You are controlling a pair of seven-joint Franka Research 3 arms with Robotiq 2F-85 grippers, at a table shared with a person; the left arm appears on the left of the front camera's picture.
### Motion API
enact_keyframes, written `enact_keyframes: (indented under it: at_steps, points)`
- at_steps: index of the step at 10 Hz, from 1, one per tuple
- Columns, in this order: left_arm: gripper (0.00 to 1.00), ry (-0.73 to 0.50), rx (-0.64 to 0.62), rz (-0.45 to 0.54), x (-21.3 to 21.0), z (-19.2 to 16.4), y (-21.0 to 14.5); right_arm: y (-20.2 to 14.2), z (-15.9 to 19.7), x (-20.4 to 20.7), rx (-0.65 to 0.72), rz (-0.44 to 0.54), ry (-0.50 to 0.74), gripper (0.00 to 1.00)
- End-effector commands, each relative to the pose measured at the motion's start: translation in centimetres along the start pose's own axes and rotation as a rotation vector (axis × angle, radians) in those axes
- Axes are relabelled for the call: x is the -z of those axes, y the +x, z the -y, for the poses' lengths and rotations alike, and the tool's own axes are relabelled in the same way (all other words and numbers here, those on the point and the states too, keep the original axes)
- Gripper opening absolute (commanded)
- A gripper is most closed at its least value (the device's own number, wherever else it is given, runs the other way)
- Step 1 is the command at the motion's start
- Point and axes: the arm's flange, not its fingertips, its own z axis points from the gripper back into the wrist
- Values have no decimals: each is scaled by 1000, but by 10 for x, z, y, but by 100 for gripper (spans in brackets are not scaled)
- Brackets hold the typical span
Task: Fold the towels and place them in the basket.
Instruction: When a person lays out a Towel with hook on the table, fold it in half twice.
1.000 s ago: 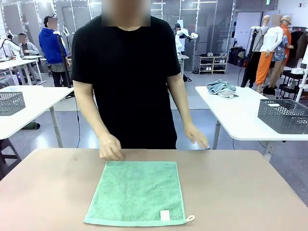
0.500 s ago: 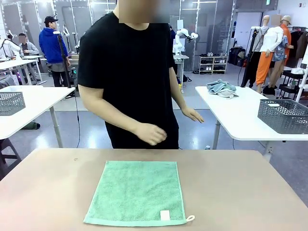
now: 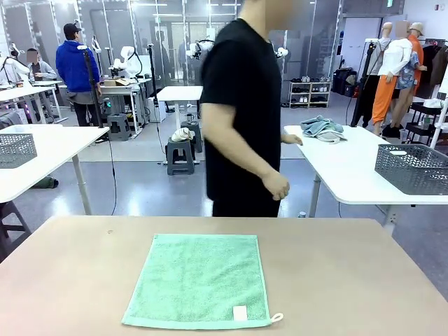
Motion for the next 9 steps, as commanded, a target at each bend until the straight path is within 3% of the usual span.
enact_keyframes:
  at_steps: [1, 4, 6, 9]
  points:
    - [100, 8, 58, -23, 13, 9, 23, 26, -10, 17, -76, -18, 38, 100]
    - [100, -24, 195, -127, 72, 39, 75, 79, -50, 70, -244, -106, 119, 100]
    - [100, -92, 289, -233, 130, 70, 90, 99, -89, 120, -362, -194, 213, 100]
    - [100, -141, 400, -364, 222, 117, 61, 84, -146, 204, -479, -328, 352, 100]
